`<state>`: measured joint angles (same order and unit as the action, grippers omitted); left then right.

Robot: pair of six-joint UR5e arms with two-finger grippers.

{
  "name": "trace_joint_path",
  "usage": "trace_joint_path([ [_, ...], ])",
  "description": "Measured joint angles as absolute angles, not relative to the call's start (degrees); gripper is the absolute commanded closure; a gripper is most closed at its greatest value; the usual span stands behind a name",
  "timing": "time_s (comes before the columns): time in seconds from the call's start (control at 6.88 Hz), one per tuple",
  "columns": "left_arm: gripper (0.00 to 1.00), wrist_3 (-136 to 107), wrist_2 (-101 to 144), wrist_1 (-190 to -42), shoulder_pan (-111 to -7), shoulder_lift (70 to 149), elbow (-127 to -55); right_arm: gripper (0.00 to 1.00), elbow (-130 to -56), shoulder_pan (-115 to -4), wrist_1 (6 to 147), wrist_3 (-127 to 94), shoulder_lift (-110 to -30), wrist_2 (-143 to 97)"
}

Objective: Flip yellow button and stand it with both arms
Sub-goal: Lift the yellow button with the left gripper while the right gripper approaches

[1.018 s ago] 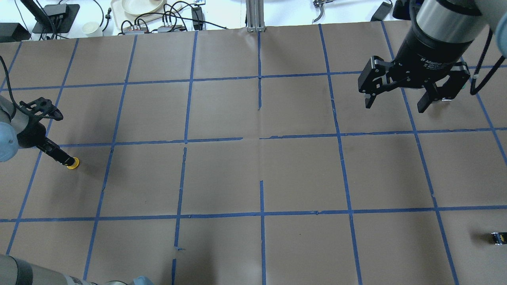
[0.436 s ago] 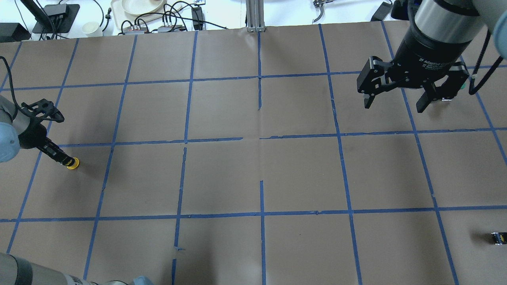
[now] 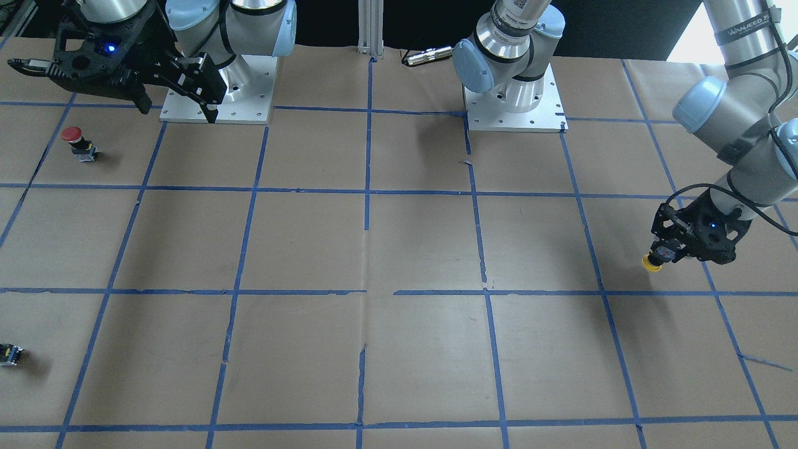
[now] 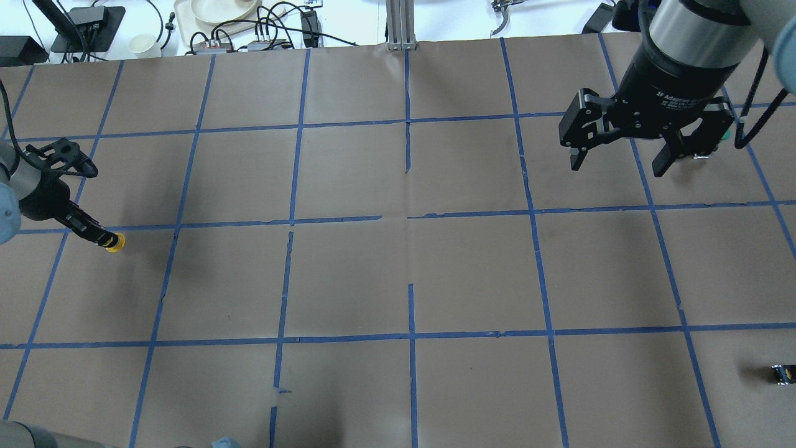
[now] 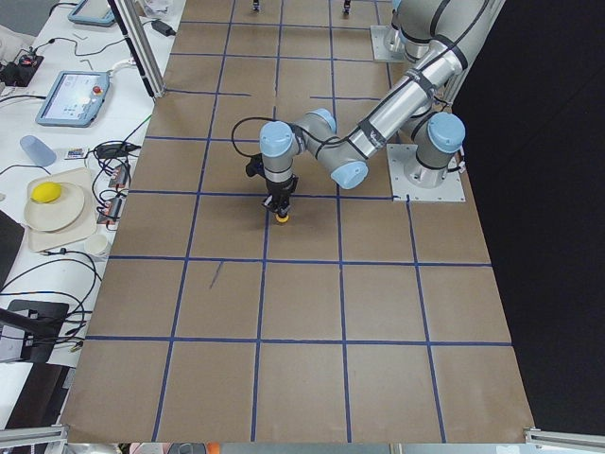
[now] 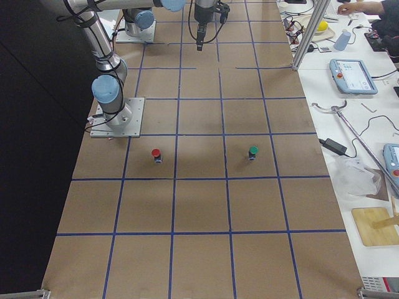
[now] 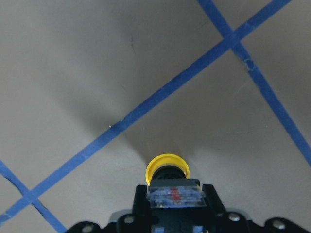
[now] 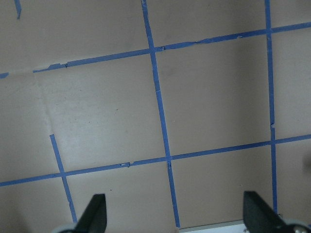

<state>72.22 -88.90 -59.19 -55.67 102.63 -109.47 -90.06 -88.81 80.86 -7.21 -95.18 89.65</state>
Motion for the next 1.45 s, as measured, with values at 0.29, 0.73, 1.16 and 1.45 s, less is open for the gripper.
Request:
trace_joint_path([
  [0.29, 0.90, 62.2, -83.1, -73.0, -62.8, 97.7, -105.2, 0.00, -90.0, -88.8, 80.9, -7.2, -95.2, 89.6],
  [0.73, 0.90, 46.3, -64.0, -91.3, -73.9, 94.2, -97.6, 0.00, -89.9, -88.7, 80.6, -7.2, -95.0, 89.7],
  [1.16, 0.90, 31.6, -39.6, -94.8, -79.3, 90.0, -98.0, 0.00, -89.4, -88.5, 80.7, -8.2, -94.9, 84.9],
  [1.45, 0.90, 22.6, -26.2, -94.6, -83.1, 88.4, -99.8, 0.00, -89.1, -87.9, 81.0, -17.3, -94.4, 74.2],
])
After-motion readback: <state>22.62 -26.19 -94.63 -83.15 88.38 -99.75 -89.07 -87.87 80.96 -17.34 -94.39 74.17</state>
